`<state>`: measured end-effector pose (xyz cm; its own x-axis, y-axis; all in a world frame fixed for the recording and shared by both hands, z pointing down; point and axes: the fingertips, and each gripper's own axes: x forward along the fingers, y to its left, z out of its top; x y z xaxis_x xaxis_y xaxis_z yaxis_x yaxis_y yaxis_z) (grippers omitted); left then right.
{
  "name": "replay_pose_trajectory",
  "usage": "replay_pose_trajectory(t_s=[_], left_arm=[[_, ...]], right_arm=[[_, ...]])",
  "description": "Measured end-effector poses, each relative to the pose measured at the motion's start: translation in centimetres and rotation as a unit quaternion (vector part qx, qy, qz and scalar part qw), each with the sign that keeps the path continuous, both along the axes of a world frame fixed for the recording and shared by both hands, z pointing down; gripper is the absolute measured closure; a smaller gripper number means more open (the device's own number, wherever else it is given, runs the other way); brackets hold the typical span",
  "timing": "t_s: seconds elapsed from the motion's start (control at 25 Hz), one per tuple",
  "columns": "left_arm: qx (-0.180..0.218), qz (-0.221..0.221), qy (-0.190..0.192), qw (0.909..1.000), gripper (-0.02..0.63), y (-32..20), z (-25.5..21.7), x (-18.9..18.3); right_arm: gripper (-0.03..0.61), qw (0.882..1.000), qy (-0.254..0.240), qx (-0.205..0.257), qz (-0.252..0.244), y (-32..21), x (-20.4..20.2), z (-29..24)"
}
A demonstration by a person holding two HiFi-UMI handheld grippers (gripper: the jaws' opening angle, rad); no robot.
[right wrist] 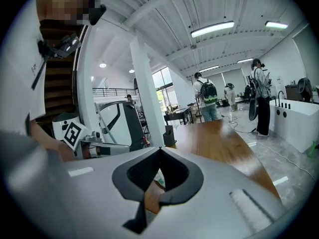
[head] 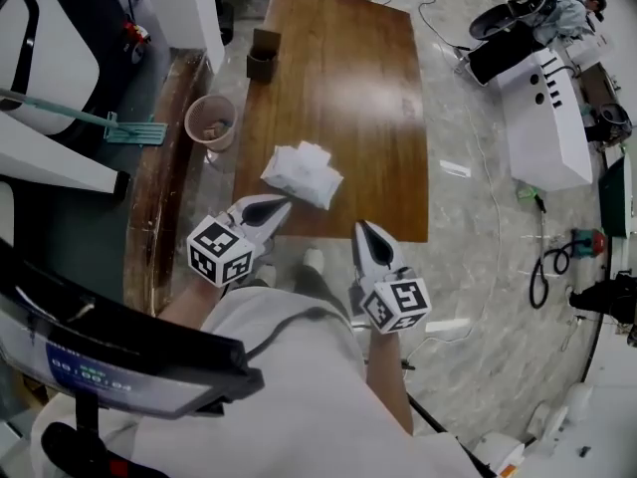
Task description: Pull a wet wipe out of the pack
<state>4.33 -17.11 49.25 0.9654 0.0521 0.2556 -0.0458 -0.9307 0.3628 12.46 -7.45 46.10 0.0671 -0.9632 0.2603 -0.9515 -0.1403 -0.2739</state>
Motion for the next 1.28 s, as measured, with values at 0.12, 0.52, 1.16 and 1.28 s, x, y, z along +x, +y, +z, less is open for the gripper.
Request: replay_pose_trajectory(t_s=[0.12,0.52,1.16,1.28], left_arm=[[0.004,-0.024,0.001,0.9997,0.612,-0.7,-0.2,-0.1],[0.021,-0.127,0.000,0.9916,0.611,-2.8,-1.4,2.3],[0.012,-0.254,-0.034,0.9667,0.611,-3.8,-0.4,0.6],[0.010,-0.276,-0.047,0.9599,0.611,-3.6,0.2,-0.4]], right_arm=[[0.571,0.999,0.001,0.001,-0.035,-1.9,0.2,0.2],[0.571,0.986,0.045,-0.014,-0.162,-7.1,1.8,0.8],[0.571,0.965,0.047,-0.077,-0.247,-12.4,4.3,7.3],[0.571,0.957,0.051,-0.091,-0.269,-13.1,4.1,9.2]])
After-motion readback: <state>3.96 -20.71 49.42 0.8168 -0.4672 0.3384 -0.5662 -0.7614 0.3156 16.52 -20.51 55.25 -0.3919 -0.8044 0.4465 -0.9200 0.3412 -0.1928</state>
